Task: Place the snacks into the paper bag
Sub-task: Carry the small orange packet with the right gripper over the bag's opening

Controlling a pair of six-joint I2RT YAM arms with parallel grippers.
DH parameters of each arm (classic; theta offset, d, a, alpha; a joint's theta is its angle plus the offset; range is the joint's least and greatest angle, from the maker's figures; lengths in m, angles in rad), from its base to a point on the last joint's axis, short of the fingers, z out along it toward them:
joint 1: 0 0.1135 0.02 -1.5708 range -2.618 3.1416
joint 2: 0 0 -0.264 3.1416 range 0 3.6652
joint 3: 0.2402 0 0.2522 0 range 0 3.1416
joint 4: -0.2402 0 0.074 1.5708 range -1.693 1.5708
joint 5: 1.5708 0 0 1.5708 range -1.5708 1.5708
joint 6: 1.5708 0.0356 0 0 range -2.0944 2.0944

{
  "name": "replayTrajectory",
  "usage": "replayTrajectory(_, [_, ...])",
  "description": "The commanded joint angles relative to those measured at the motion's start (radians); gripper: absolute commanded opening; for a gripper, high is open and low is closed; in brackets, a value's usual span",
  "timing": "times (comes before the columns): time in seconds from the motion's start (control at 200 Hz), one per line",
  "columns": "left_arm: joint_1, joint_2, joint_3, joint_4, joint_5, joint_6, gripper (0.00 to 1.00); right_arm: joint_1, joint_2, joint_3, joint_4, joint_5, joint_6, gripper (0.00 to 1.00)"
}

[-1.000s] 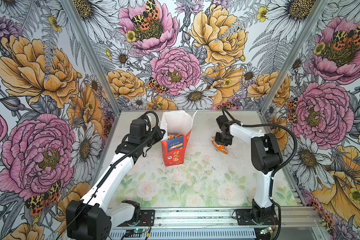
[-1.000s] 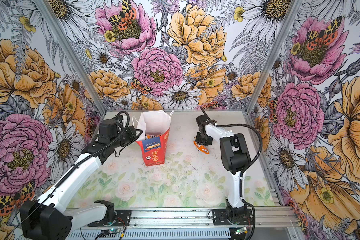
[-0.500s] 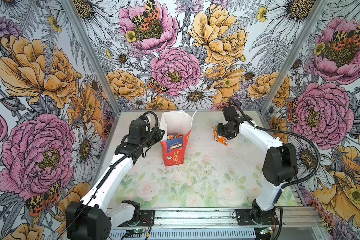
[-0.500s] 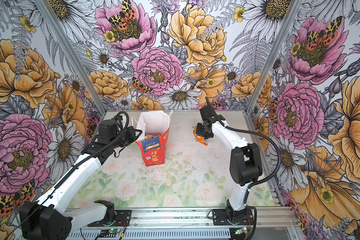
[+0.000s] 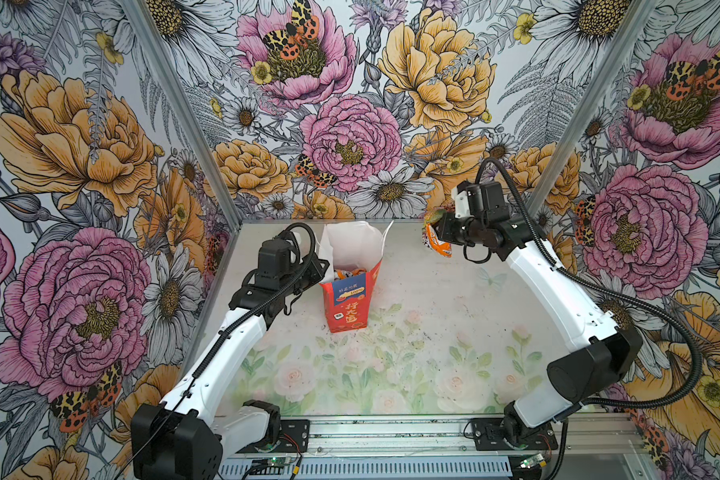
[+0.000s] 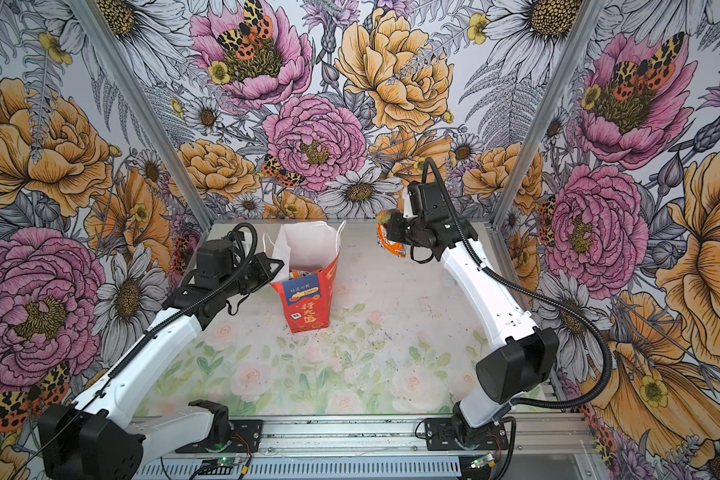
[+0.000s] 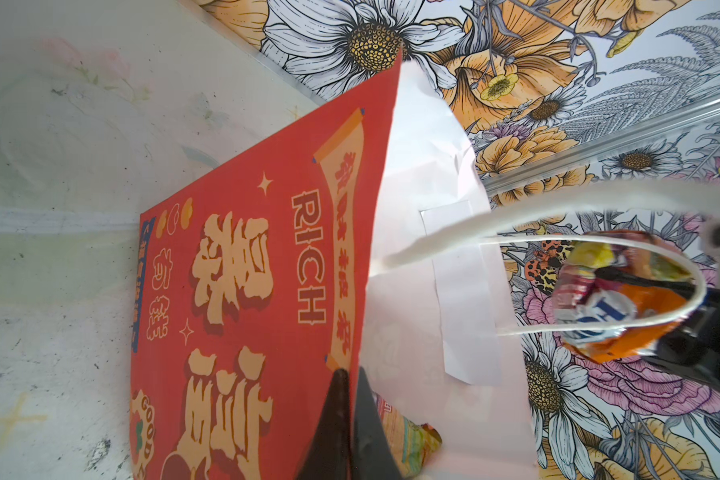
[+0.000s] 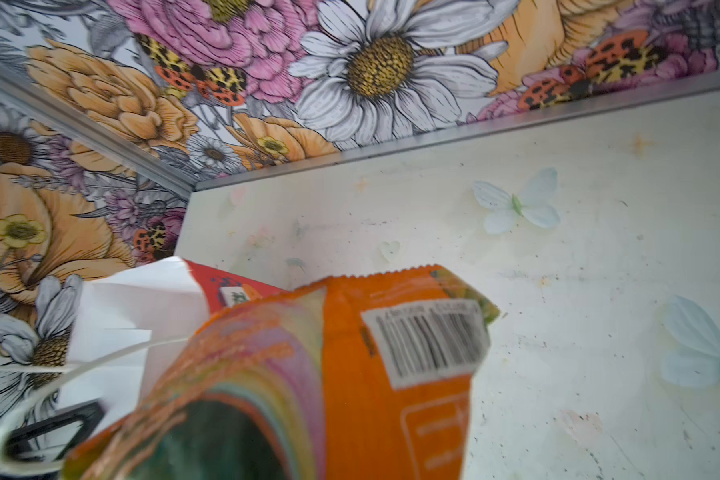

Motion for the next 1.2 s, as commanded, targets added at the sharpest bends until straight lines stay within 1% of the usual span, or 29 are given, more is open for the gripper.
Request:
replayTrajectory(0.0, [0.01, -0.036, 0.007, 0.092, 0.037, -0.004, 0.0, 0.08, -0.054, 0.08, 0.072, -0.005, -0.017, 0.0])
replayTrajectory(0.14, [0.01, -0.039, 0.005, 0.092, 0.036, -0.004, 0.0, 0.189, -0.062, 0.125, 0.168, 0.015, -0.031, 0.0])
replayTrajectory(0.24, [0.01, -0.042, 0.005, 0.092, 0.039, -0.003, 0.0, 0.258, -0.042, 0.154, 0.225, 0.02, -0.031, 0.0])
replayTrajectory(0.365, [0.01, -0.044, 0.002, 0.092, 0.038, -0.003, 0.0, 0.334, 0.03, 0.212, 0.258, 0.015, -0.035, 0.0])
replayTrajectory(0.465, [0.01, -0.045, 0.0, 0.092, 0.039, -0.004, 0.0, 0.373, 0.106, 0.266, 0.258, 0.029, -0.034, 0.0])
replayTrajectory(0.59, [0.01, -0.047, -0.002, 0.092, 0.039, -0.004, 0.0, 0.389, 0.205, 0.326, 0.256, 0.033, -0.018, 0.0])
replayTrajectory(0.781, [0.013, -0.048, 0.0, 0.089, 0.04, -0.001, 0.0, 0.392, 0.326, 0.366, 0.25, 0.019, 0.017, 0.0])
replayTrajectory(0.996, [0.016, -0.045, 0.0, 0.088, 0.039, 0.0, 0.0, 0.396, 0.382, 0.371, 0.182, 0.053, 0.014, 0.0])
replayTrajectory(1.196, [0.018, -0.039, 0.0, 0.09, 0.039, -0.002, 0.0, 0.397, 0.389, 0.374, 0.096, 0.068, 0.017, 0.0])
